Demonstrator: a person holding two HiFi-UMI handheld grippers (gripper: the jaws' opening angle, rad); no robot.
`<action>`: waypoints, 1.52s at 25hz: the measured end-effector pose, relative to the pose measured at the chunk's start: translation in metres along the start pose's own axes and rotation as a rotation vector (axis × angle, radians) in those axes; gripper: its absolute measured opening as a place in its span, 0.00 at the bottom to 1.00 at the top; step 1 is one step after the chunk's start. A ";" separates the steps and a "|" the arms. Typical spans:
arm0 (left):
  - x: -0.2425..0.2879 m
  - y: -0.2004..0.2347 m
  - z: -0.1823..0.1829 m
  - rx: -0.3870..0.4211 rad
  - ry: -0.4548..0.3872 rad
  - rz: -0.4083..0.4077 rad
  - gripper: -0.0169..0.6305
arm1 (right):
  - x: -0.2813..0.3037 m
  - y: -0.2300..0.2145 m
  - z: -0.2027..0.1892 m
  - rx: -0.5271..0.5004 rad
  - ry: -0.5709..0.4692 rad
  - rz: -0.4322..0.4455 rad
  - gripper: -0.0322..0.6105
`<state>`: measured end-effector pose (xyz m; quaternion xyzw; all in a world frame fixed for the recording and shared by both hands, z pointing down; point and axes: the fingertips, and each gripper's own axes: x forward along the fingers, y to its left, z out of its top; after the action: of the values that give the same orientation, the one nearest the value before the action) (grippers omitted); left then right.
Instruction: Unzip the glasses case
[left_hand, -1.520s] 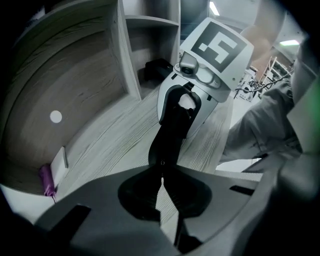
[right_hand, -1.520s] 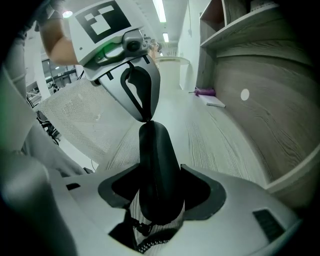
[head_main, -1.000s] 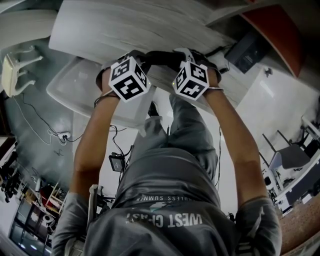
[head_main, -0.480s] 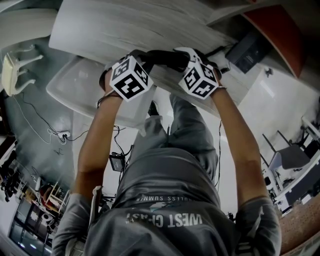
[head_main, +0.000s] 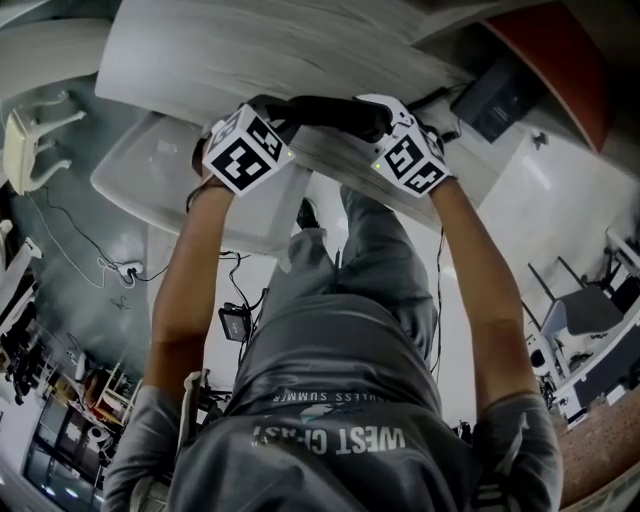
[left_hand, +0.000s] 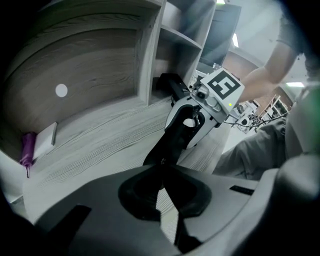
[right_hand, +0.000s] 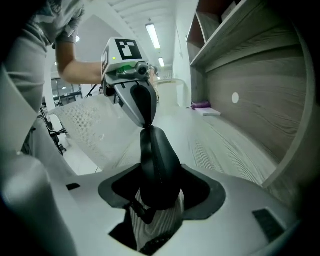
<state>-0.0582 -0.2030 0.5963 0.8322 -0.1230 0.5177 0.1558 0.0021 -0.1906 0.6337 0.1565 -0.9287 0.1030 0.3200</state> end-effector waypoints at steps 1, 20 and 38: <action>-0.001 -0.001 0.000 0.001 0.006 0.001 0.04 | 0.000 0.000 0.000 -0.005 0.021 0.001 0.44; -0.002 -0.013 0.013 0.121 0.129 0.092 0.03 | 0.014 0.003 0.006 -0.039 0.276 -0.053 0.42; -0.003 -0.013 0.000 -0.099 -0.003 0.039 0.03 | 0.017 0.011 0.009 -0.081 -0.011 -0.072 0.44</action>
<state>-0.0548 -0.1910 0.5920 0.8218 -0.1649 0.5125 0.1865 -0.0196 -0.1868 0.6359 0.1772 -0.9276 0.0531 0.3247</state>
